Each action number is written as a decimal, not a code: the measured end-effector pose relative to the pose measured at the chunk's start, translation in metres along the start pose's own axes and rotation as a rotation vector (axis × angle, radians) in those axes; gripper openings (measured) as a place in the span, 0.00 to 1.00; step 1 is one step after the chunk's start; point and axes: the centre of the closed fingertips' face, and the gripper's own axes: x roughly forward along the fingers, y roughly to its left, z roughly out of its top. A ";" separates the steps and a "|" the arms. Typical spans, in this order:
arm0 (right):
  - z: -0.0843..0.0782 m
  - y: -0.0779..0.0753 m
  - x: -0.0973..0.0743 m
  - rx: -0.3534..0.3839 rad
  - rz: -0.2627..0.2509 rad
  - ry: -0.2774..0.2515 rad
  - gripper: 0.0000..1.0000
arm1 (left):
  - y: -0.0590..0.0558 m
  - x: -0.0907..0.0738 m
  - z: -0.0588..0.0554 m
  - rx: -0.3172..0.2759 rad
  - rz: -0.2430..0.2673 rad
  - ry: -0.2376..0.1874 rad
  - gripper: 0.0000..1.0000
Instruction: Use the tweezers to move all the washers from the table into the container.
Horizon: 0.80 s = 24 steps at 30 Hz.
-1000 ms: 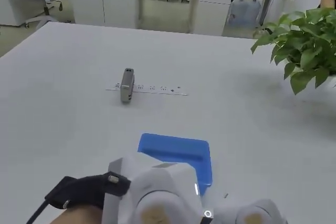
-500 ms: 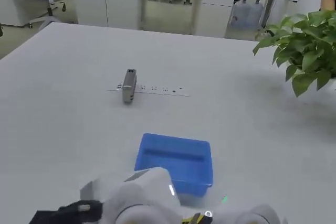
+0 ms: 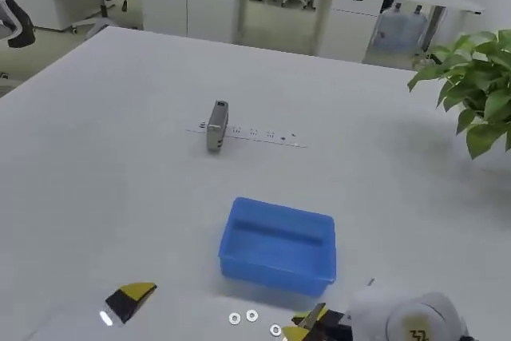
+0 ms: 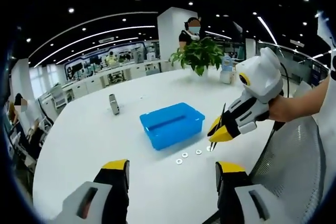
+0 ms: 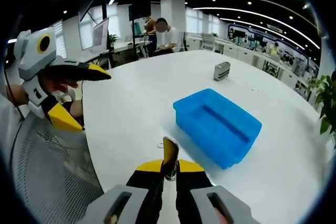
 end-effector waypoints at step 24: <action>0.084 -0.034 0.010 -0.060 -0.029 -0.096 0.04 | 0.018 0.003 -0.003 0.017 0.149 -0.031 0.99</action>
